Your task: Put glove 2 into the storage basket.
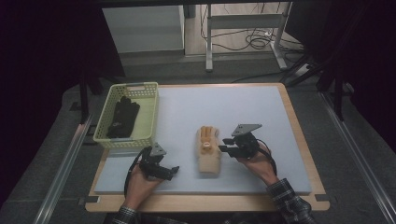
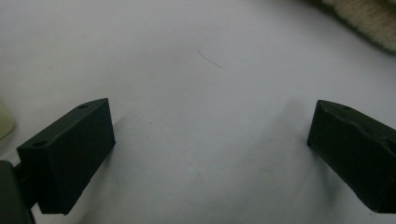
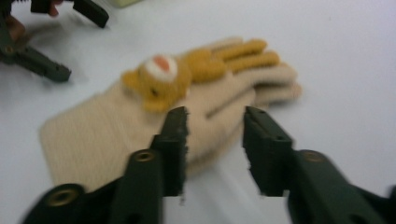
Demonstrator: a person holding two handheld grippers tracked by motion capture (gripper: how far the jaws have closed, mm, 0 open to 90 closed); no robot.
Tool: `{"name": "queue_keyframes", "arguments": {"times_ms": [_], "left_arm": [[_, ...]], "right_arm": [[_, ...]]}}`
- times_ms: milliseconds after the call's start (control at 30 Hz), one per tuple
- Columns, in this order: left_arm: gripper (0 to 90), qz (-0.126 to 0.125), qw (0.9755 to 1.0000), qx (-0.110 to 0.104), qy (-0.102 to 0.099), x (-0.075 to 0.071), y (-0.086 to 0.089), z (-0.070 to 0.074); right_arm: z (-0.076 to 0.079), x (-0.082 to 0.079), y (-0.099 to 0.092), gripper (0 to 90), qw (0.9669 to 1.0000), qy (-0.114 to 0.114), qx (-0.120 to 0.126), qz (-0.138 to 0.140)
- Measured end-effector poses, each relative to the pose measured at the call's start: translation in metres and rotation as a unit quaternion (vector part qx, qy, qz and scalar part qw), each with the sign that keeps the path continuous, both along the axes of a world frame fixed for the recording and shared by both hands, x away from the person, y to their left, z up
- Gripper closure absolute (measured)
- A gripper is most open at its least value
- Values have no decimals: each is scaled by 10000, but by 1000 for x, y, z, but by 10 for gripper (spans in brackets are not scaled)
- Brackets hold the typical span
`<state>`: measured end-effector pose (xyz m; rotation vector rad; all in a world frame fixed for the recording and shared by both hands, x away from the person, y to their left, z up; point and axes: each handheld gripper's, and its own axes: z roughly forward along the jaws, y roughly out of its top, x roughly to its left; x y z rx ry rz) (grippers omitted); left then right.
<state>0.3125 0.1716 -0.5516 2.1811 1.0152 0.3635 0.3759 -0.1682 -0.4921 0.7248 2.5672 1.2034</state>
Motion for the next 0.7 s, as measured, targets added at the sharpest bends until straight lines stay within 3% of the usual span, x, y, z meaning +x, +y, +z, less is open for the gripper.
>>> {"name": "queue_keyframes", "arguments": {"times_ms": [200,700], "left_arm": [[9,1,10000,0,-1,0,0,0],[9,0,10000,1,-2,0,0,0]], "right_arm": [[-14,-14,-12,883,9999,155,-8,27],[-36,-39,4,885,9976,387,-253,518]]}}
